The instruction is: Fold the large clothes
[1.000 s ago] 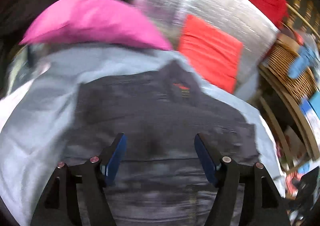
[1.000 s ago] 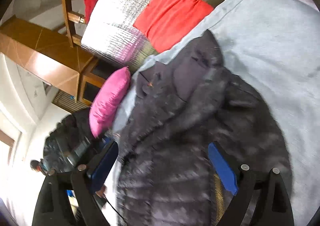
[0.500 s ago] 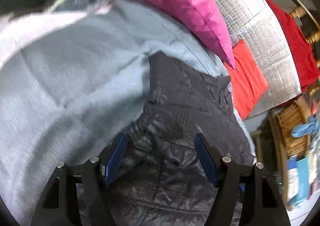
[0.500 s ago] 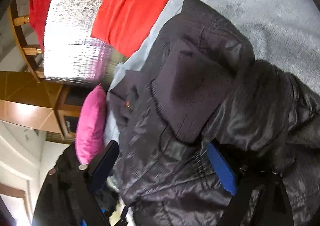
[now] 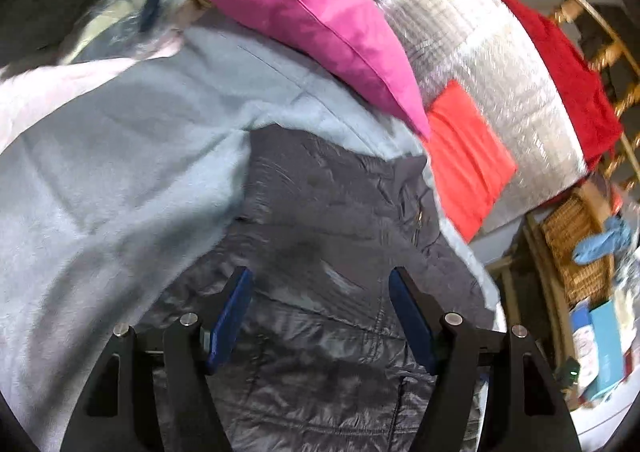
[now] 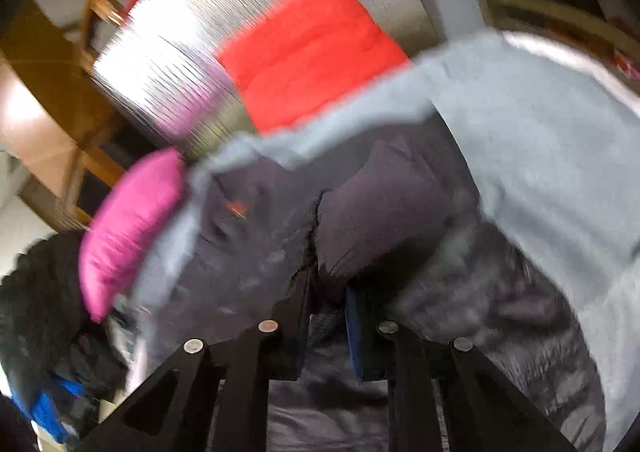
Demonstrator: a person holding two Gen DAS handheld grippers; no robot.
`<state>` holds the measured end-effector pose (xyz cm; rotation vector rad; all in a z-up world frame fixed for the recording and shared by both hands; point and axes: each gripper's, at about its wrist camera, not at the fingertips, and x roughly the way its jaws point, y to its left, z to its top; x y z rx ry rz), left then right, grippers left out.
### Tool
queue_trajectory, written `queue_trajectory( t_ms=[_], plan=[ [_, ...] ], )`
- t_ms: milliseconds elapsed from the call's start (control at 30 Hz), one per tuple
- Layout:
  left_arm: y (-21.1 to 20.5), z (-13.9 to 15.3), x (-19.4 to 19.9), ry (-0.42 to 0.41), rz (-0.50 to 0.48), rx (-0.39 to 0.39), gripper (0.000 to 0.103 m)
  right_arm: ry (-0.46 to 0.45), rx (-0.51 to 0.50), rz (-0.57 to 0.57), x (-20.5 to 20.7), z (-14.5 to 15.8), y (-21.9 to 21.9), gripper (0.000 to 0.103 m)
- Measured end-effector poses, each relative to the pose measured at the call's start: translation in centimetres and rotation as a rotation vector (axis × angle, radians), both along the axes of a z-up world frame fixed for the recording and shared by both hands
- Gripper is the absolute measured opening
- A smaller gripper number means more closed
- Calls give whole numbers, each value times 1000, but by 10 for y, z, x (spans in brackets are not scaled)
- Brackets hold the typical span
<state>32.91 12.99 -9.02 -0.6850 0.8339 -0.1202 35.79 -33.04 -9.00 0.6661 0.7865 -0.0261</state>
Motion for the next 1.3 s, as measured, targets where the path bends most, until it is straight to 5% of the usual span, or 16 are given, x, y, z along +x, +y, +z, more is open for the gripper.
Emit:
queue_trajectory(
  t_ms=[33, 67, 100, 167, 300, 500, 600, 700, 767, 867, 1033, 1133, 1300],
  plan=[
    [-7, -3, 7, 11, -18, 29, 71, 38, 36, 12, 7, -15, -4, 22],
    [-13, -6, 12, 19, -29, 65, 71, 61, 73, 12, 11, -28, -9, 35],
    [-20, -13, 19, 43, -33, 114, 71, 61, 108, 5, 11, -35, -15, 60],
    [-29, -25, 29, 84, -59, 168, 71, 10, 156, 27, 7, -32, -20, 73],
    [-43, -24, 27, 60, -88, 292, 71, -7, 108, 79, -7, -14, -22, 74],
    [-47, 3, 12, -35, -93, 254, 71, -68, 159, 73, -42, 7, -39, 74],
    [-70, 4, 17, -52, -170, 271, 71, -132, 274, 174, -28, 15, -27, 74],
    [-92, -11, 32, 2, -211, 339, 71, -121, 313, 213, 5, 1, -21, 74],
    [-99, -28, 42, 65, -246, 371, 71, -34, 291, 160, 28, -25, -29, 74],
    [-106, -29, 40, 32, -274, 451, 71, 2, 309, 131, 36, -43, -36, 73],
    [-94, -20, 35, 1, -234, 402, 71, -36, 206, 173, 27, -18, -28, 74],
    [-97, -34, 44, 63, -261, 410, 71, -17, 137, 185, 29, -21, -26, 77],
    [-87, -4, 27, -2, -220, 361, 71, -49, 204, 184, 18, -8, -30, 77]
  ],
)
